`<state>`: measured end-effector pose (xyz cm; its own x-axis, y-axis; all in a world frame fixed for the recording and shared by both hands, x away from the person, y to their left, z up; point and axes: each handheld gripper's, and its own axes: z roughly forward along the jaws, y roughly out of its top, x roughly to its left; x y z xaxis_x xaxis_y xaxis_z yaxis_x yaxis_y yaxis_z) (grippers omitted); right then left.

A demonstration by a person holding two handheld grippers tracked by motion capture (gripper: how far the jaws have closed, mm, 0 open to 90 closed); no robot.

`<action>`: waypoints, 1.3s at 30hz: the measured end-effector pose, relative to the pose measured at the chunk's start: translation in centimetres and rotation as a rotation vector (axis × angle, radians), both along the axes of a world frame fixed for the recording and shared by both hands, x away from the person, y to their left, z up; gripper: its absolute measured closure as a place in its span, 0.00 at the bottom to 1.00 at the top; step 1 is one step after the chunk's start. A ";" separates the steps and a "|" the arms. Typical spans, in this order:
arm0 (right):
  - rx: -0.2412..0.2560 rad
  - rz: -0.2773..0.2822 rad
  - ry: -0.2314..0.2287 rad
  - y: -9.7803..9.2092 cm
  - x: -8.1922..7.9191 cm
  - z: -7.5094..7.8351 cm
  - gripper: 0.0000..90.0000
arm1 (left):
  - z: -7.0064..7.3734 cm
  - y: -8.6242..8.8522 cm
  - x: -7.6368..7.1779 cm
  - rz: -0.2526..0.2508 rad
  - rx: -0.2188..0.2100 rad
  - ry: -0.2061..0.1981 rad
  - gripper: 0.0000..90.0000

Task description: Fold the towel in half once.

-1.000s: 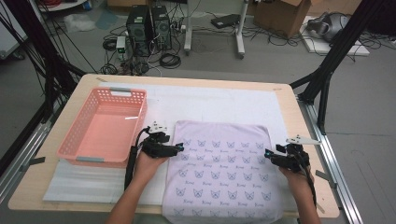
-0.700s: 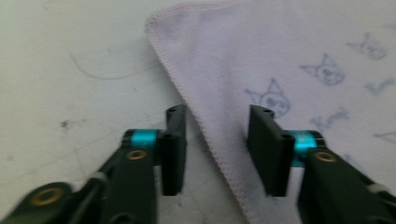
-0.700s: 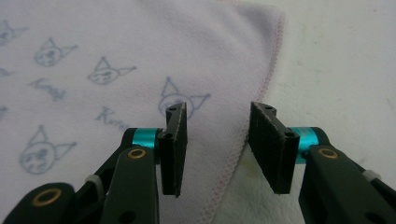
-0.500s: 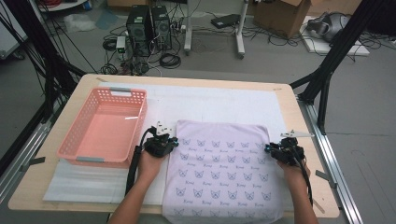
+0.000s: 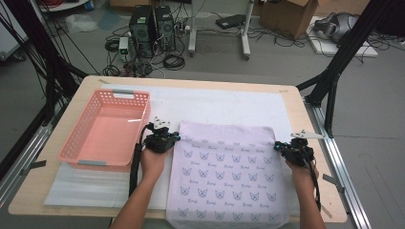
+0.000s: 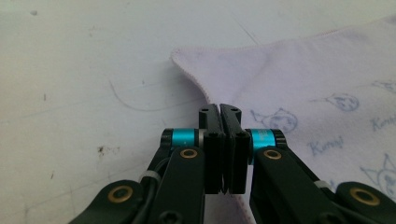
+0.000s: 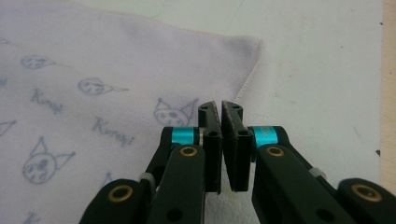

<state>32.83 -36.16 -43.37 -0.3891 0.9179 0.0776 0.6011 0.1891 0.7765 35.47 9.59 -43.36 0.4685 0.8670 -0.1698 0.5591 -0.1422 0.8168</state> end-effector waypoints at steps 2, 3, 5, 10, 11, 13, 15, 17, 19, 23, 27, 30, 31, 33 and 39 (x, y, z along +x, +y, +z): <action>0.005 0.013 -0.017 -0.1 -0.5 0.4 0.97 | 0.4 0.2 -0.5 -0.010 -0.008 -0.018 0.97; 0.014 0.016 -0.022 -0.1 -0.8 0.6 0.97 | 0.7 0.3 -0.7 -0.014 -0.016 -0.025 0.97; 0.018 0.030 -0.035 -0.2 -1.3 1.0 0.97 | 1.1 0.5 -1.3 -0.025 -0.023 -0.041 0.97; 0.043 0.060 -0.055 -0.7 -3.1 1.8 0.97 | 1.8 1.1 -2.8 -0.052 -0.045 -0.061 0.97; 0.043 0.068 -0.064 -0.7 -3.5 2.0 0.97 | 1.9 1.2 -3.2 -0.061 -0.043 -0.062 0.97; 0.046 0.077 -0.073 -0.7 -4.3 2.3 0.97 | 2.1 1.5 -4.0 -0.070 -0.065 -0.065 0.97; 0.052 0.090 -0.079 -0.8 -5.1 2.5 0.97 | 2.1 1.9 -4.9 -0.077 -0.083 -0.071 0.97; 0.056 0.101 -0.079 -0.8 -5.9 2.7 0.97 | 2.0 2.1 -5.8 -0.091 -0.088 -0.071 0.97; 0.063 0.115 -0.083 -0.7 -6.8 2.7 0.97 | 1.9 2.3 -6.7 -0.102 -0.101 -0.073 0.97; 0.072 0.135 -0.083 -0.7 -8.5 2.7 0.96 | 1.8 2.6 -8.5 -0.118 -0.104 -0.088 0.97; 0.060 0.158 -0.074 -0.6 -10.0 2.6 0.96 | 1.3 2.9 -10.4 -0.126 -0.101 -0.098 0.97; 0.033 0.179 -0.057 -0.6 -10.8 2.3 0.96 | 0.6 3.1 -11.8 -0.138 -0.100 -0.091 0.97; 0.030 0.182 -0.047 -0.6 -11.2 2.2 0.96 | 0.3 3.2 -12.3 -0.145 -0.098 -0.083 0.97; 0.025 0.190 -0.033 -0.7 -11.7 1.8 0.96 | -0.3 3.2 -12.8 -0.157 -0.096 -0.066 0.97; 0.051 0.171 0.022 -0.7 -11.8 0.7 0.73 | -0.3 3.2 -11.2 -0.150 -0.138 -0.025 0.60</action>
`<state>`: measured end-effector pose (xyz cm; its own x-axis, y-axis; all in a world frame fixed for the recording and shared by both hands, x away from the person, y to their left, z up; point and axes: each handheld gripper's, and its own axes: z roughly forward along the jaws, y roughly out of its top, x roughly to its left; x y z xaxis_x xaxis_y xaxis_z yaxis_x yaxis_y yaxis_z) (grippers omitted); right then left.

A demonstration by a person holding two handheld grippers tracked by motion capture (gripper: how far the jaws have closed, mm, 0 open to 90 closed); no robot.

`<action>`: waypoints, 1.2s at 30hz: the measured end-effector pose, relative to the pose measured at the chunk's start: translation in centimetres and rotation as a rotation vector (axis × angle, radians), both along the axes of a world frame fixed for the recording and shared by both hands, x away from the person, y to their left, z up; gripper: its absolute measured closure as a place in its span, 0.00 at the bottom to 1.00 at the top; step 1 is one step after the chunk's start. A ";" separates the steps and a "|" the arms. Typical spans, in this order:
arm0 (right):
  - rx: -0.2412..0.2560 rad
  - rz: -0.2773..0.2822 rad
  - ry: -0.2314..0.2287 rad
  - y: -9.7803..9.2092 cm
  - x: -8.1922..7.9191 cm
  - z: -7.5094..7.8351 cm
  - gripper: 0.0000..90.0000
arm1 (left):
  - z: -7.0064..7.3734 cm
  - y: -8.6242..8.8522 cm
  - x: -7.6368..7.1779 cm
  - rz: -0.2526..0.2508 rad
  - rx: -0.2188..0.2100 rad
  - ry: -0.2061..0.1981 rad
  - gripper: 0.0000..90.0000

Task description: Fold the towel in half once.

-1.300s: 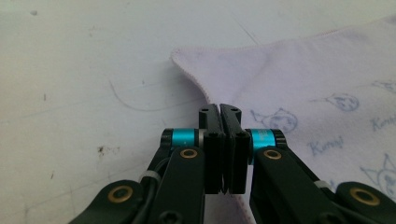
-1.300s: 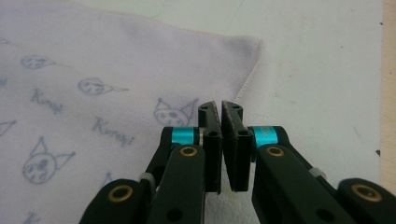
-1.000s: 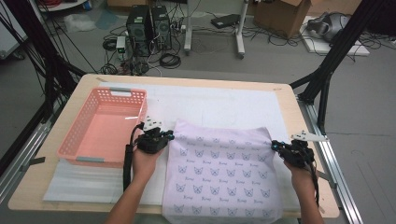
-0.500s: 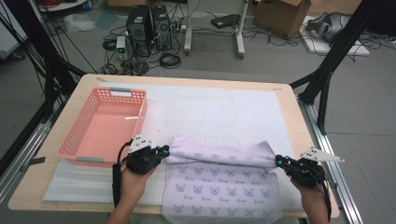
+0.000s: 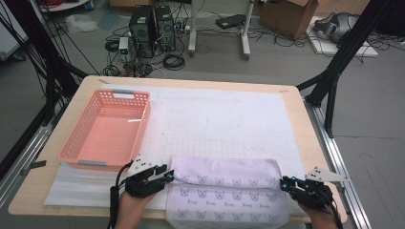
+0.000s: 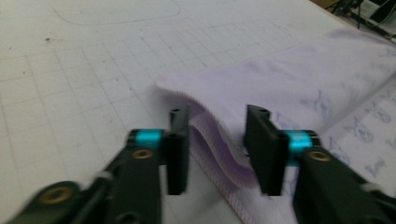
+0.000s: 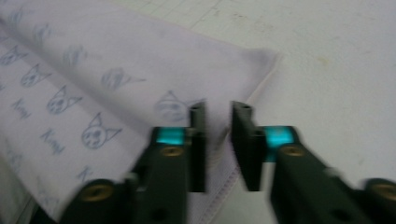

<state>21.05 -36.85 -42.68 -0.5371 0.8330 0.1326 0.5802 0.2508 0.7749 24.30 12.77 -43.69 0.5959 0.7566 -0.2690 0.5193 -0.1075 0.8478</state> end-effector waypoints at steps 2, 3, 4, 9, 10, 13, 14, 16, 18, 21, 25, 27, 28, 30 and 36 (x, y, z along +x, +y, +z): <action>0.020 -0.024 0.003 0.1 0.6 0.3 0.67 | 0.2 -0.3 1.0 0.001 -0.007 0.016 0.52; 0.018 -0.033 -0.001 0.2 1.0 0.5 0.64 | 0.2 -0.5 1.5 -0.001 -0.006 0.028 0.52; 0.003 -0.046 -0.002 0.5 1.6 0.7 0.59 | 0.1 -0.8 2.0 -0.003 -0.005 0.042 0.50; -0.093 -0.084 0.043 1.8 4.6 0.1 0.61 | -1.2 -2.1 3.5 0.010 0.068 0.135 0.68; -0.115 -0.092 0.063 2.0 4.9 -0.2 0.70 | -1.3 -2.4 3.5 0.009 0.078 0.128 0.80; -0.129 -0.050 0.069 2.0 5.2 -0.6 0.96 | -1.2 -2.6 2.9 0.010 0.081 0.077 0.92; -0.129 -0.050 0.047 2.0 5.0 -0.5 0.97 | -1.0 -2.5 2.7 0.009 0.073 0.059 0.93; -0.130 -0.054 0.012 1.8 4.5 -0.1 0.97 | -0.5 -2.1 2.2 0.006 0.052 0.023 0.94; -0.119 -0.052 -0.025 1.7 3.8 0.5 0.97 | 0.0 -1.7 1.6 0.023 0.021 -0.017 0.93; -0.085 -0.047 -0.061 1.7 2.5 1.4 0.97 | 0.6 -1.4 0.6 0.023 0.001 -0.050 0.93; -0.052 -0.028 -0.097 1.8 0.6 2.4 0.97 | 0.9 -1.1 -1.1 -0.003 -0.034 -0.058 0.93; -0.049 -0.018 -0.105 1.7 -0.4 2.6 0.97 | 0.8 -0.9 -2.0 -0.010 -0.045 -0.050 0.92; -0.047 -0.020 -0.101 1.7 -0.9 2.6 0.97 | 0.8 -0.8 -2.4 -0.016 -0.039 -0.044 0.92; -0.043 -0.020 -0.091 1.4 -1.8 2.4 0.97 | 0.7 -0.6 -3.2 -0.028 -0.031 -0.031 0.91; -0.087 -0.030 0.019 0.7 -3.3 1.0 0.87 | -0.8 -0.2 -4.6 -0.054 -0.019 0.046 0.74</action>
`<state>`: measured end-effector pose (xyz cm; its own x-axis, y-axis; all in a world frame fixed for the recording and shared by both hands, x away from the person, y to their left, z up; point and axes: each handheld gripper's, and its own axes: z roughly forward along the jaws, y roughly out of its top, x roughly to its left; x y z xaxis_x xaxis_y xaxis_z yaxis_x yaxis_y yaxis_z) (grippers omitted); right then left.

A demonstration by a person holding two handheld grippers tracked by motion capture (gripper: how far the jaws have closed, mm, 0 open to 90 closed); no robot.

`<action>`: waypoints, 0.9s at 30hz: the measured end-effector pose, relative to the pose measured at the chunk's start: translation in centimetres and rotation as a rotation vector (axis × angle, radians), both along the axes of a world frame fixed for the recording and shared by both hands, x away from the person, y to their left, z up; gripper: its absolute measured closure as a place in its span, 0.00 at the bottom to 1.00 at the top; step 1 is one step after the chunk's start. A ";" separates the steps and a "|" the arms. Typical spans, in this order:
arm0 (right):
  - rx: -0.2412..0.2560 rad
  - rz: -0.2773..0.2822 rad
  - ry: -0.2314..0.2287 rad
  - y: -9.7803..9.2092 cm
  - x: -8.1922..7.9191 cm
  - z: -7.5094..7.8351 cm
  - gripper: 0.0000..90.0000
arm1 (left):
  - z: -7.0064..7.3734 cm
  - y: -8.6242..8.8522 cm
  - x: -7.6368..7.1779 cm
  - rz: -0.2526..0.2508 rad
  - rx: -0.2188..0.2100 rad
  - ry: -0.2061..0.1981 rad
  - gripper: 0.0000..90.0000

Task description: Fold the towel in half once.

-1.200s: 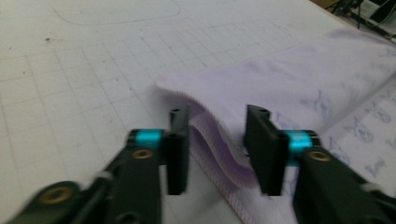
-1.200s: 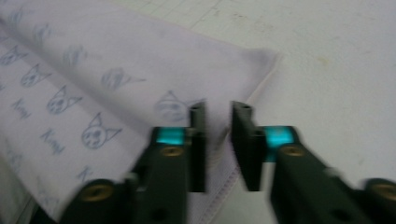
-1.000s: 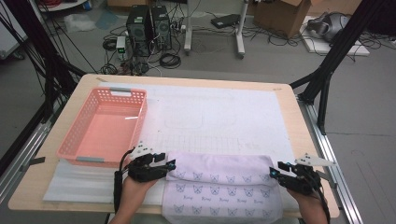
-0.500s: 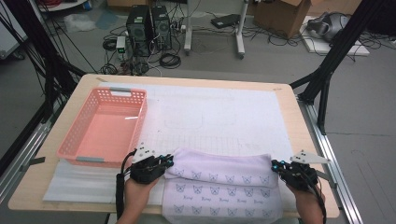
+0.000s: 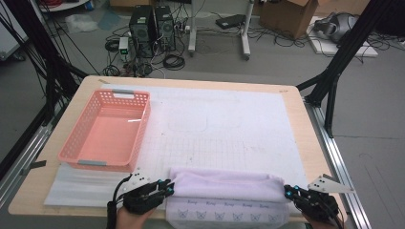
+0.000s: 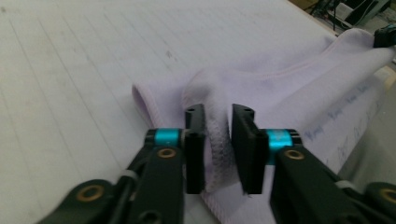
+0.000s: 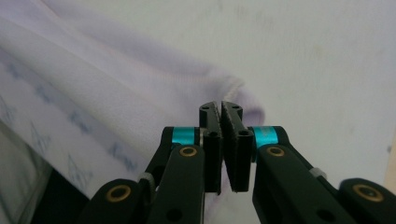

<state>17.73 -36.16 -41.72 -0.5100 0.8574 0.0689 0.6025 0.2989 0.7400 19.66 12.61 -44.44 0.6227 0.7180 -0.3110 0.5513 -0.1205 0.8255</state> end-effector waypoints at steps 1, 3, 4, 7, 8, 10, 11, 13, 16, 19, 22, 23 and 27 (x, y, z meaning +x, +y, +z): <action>-0.012 -0.026 0.010 -0.1 0.0 -0.3 0.78 | -0.1 0.0 0.1 0.004 0.004 -0.004 0.67; 0.016 -0.052 0.012 -0.4 0.2 -0.5 0.73 | 0.0 0.0 0.5 0.014 0.001 -0.004 0.56; 0.028 -0.059 0.007 -0.5 0.3 -0.4 0.69 | 0.1 0.0 0.7 0.021 0.001 -0.009 0.53; 0.042 -0.066 -0.005 -0.4 0.8 -0.3 0.60 | 0.3 -0.1 1.4 0.031 0.000 -0.017 0.49; 0.044 -0.066 -0.001 -0.2 1.0 -0.3 0.57 | 0.3 -0.2 1.7 0.027 0.003 -0.009 0.48; 0.037 -0.079 -0.006 0.1 1.6 -0.6 0.56 | 0.0 -0.4 2.4 0.032 0.007 0.014 0.47; 0.047 -0.092 -0.004 0.1 2.0 -0.6 0.56 | -0.1 -0.6 2.7 0.032 0.010 0.019 0.46; 0.056 -0.111 0.006 0.2 2.8 -0.9 0.56 | -0.3 -0.8 3.3 0.034 0.014 0.033 0.46; 0.046 -0.115 0.036 0.5 4.2 -1.5 0.57 | -0.5 -1.1 3.9 0.040 0.013 0.035 0.46; 0.031 -0.100 0.078 0.8 5.0 -2.3 0.65 | -0.6 -1.2 4.0 0.039 0.020 0.038 0.46; 0.008 -0.069 0.058 0.9 5.1 -2.3 0.80 | -0.8 -1.2 4.1 0.037 0.026 0.043 0.46; -0.017 -0.072 0.039 0.9 5.1 -2.2 0.88 | -0.8 -1.2 4.1 0.038 0.027 0.044 0.46; -0.137 -0.129 -0.087 1.0 5.2 -2.2 0.92 | -0.9 -1.4 4.1 0.037 0.034 0.044 0.46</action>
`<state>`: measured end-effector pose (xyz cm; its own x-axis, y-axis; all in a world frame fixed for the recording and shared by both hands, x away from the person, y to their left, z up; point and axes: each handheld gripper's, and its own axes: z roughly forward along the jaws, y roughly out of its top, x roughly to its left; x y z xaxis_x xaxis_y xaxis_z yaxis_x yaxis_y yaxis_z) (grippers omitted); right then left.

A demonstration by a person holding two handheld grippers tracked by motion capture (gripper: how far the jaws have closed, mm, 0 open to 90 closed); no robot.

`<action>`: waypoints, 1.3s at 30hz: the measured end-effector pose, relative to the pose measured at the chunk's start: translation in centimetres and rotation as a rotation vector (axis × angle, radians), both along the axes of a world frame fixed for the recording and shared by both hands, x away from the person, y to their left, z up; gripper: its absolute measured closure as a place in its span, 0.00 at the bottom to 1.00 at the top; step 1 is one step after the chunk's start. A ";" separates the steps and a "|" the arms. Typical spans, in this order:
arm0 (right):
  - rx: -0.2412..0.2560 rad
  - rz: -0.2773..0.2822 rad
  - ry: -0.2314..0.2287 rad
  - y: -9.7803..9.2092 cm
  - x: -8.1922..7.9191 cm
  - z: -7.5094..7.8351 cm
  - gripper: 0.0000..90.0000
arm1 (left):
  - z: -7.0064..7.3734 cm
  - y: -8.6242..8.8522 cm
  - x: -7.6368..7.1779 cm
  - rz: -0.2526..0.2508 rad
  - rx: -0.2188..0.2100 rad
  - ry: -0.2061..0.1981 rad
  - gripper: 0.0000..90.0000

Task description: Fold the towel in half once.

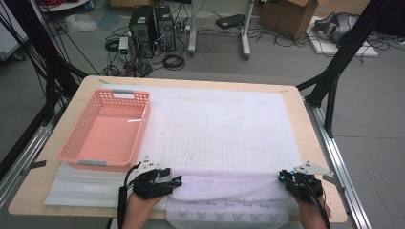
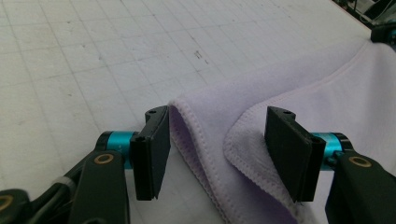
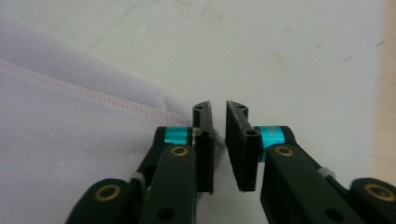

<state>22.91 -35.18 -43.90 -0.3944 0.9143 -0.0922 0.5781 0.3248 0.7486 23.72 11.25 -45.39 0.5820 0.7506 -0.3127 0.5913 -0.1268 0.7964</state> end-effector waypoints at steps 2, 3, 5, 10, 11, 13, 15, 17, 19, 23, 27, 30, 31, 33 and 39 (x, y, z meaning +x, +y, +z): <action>0.058 -0.029 -0.001 -0.4 0.0 0.1 0.77 | -0.1 -0.1 0.0 -0.006 0.007 0.001 0.46; 0.099 -0.032 -0.005 -0.6 -0.2 0.3 0.74 | -0.1 -0.2 0.0 -0.006 0.009 0.003 0.46; 0.130 -0.029 -0.025 -1.0 -0.6 0.8 0.69 | -0.2 -0.2 0.2 -0.010 0.012 0.011 0.46; 0.200 -0.048 0.019 -1.4 -0.4 0.7 0.62 | -0.2 -0.4 0.1 -0.010 0.020 0.007 0.45; 0.200 -0.035 0.045 -1.4 -0.3 0.4 0.61 | -0.2 -0.4 0.1 -0.011 0.017 0.009 0.45; 0.193 -0.013 0.096 -1.1 -0.1 -0.3 0.56 | -0.2 -0.5 0.1 -0.012 0.020 0.008 0.45; 0.205 0.001 0.117 -0.9 -0.1 -0.7 0.52 | -0.2 -0.6 0.1 -0.018 0.020 0.009 0.43; 0.191 0.019 0.123 -0.7 -0.2 -0.6 0.55 | -0.2 -0.8 0.0 -0.033 0.019 0.009 0.42; 0.177 0.042 0.132 -0.4 -0.4 -0.5 0.63 | -0.2 -1.1 -0.1 -0.049 0.028 0.004 0.44; 0.201 0.111 0.153 -0.3 -0.5 -0.5 0.89 | -0.3 -1.5 -0.3 -0.033 0.085 -0.028 0.72; 0.225 0.127 0.141 -0.6 -0.6 -0.6 0.94 | -0.3 -1.4 -0.3 -0.054 0.040 0.008 0.89; 0.225 0.124 0.095 -0.8 -0.8 -0.4 0.95 | -0.1 -0.9 -0.2 -0.040 -0.003 0.005 0.90; 0.230 0.120 0.072 -0.9 -0.9 -0.2 0.95 | 0.2 -0.7 -0.1 -0.033 -0.025 -0.008 0.91; 0.235 0.111 0.031 -1.1 -0.9 0.3 0.95 | 1.0 -0.5 0.0 -0.026 -0.035 -0.046 0.91; 0.201 0.097 -0.084 -0.9 -0.2 1.4 0.95 | 2.7 -0.8 2.0 -0.004 -0.043 -0.096 0.91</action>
